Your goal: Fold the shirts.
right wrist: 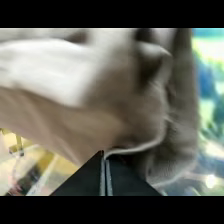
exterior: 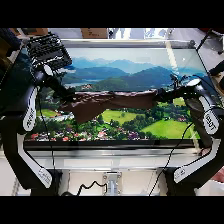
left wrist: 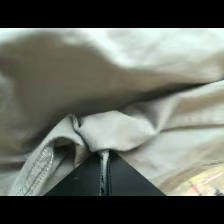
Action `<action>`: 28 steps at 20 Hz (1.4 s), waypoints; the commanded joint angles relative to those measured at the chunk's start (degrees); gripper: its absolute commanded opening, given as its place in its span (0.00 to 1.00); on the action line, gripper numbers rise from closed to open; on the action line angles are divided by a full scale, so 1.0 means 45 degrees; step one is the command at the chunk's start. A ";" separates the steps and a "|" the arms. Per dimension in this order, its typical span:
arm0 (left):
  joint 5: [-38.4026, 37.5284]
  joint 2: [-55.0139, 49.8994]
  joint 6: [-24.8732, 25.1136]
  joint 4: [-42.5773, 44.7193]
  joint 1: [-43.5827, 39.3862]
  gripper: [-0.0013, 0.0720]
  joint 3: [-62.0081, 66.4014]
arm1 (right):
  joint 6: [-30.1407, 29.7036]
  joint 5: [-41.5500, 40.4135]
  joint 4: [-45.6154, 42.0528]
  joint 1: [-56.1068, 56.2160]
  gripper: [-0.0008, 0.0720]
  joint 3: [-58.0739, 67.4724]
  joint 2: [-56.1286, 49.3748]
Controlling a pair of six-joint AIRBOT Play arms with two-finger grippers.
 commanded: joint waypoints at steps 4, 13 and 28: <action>0.0423 0.1423 0.0131 -0.0374 0.0005 0.03 0.1982 | -0.0690 0.0078 0.0311 -0.0010 0.04 0.1943 0.2229; 0.0874 0.5887 0.0248 -0.0505 0.0219 0.03 0.2895 | -0.0874 0.0573 -0.2953 -0.0044 0.04 0.2895 0.7762; 0.1355 0.8514 0.0704 0.0024 0.0287 0.03 0.2948 | -0.1355 0.1103 -0.1015 -0.0933 0.04 0.2885 0.9782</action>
